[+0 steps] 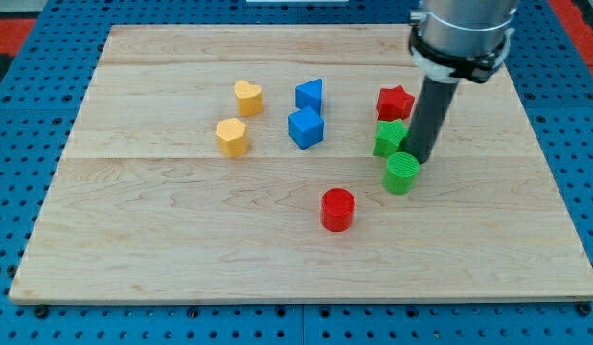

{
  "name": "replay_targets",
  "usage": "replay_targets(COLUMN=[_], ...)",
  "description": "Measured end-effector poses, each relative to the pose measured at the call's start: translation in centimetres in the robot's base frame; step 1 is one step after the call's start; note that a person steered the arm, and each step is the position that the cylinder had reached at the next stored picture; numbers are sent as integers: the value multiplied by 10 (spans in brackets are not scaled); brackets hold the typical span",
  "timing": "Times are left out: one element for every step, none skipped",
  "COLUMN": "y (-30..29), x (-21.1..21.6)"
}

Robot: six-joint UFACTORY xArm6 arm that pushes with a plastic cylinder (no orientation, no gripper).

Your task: Move the red circle towards center

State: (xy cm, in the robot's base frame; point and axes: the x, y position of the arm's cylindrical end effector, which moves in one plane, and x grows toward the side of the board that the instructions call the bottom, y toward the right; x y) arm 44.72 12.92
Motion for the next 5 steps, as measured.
replay_targets(y=[-26, -21, 30, 88, 94], x=[1, 4, 18, 43, 84])
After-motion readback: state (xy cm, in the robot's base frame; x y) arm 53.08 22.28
